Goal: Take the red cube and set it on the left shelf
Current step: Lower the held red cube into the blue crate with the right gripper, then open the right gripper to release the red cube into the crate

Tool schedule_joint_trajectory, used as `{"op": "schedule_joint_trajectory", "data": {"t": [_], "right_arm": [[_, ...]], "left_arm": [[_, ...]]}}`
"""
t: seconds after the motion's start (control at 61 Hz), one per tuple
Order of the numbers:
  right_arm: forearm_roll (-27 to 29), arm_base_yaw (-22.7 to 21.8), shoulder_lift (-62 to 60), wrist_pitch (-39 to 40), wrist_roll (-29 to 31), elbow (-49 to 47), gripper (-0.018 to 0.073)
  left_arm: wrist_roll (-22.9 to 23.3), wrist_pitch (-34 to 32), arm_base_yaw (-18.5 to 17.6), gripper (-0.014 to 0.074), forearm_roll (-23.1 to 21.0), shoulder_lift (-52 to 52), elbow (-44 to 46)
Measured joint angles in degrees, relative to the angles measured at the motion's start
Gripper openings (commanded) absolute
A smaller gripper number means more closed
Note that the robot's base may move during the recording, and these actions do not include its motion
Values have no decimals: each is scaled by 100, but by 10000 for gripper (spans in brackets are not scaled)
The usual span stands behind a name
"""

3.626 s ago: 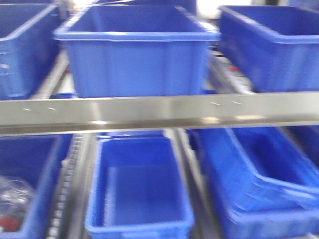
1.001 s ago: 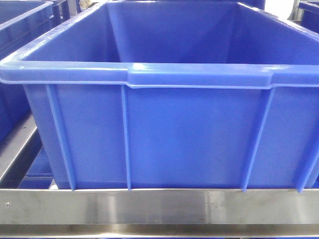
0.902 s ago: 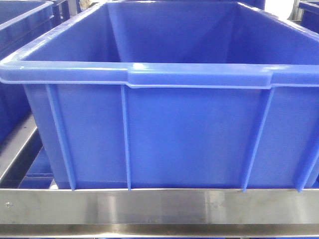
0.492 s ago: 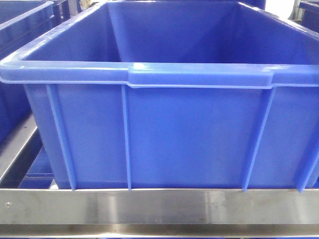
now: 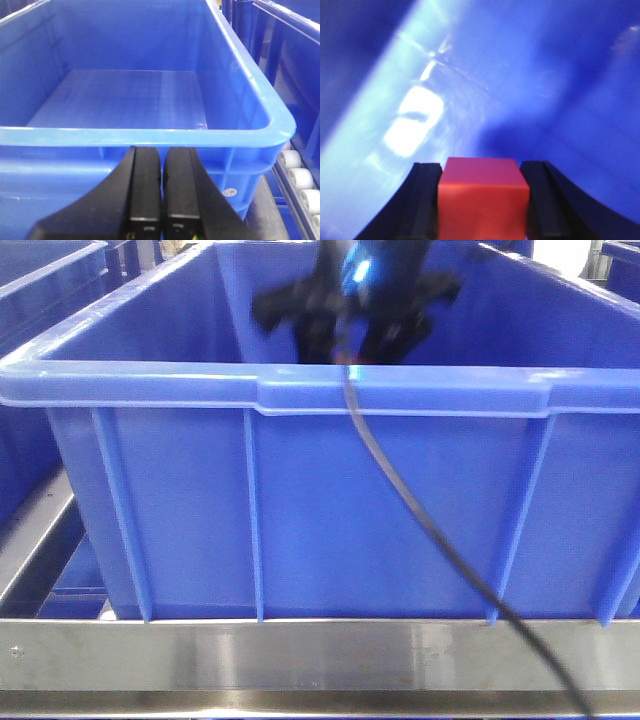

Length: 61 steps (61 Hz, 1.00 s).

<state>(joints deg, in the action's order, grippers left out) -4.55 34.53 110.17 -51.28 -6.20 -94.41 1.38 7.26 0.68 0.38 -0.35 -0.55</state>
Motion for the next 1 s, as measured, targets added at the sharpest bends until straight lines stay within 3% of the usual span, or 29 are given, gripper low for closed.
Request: {"op": "schedule_joint_trajectory", "data": {"t": [0.345,0.722,1.001], "right_arm": [[2,0,423,-20,0,-102,114],[2,-30,638,-205,0,-125,549],[2,-30,462,-275,0,-125,548]], "left_arm": [[0,0,0,101,0,0,0],[0,0,0,101,0,0,0],[0,0,0,101,0,0,0]]}}
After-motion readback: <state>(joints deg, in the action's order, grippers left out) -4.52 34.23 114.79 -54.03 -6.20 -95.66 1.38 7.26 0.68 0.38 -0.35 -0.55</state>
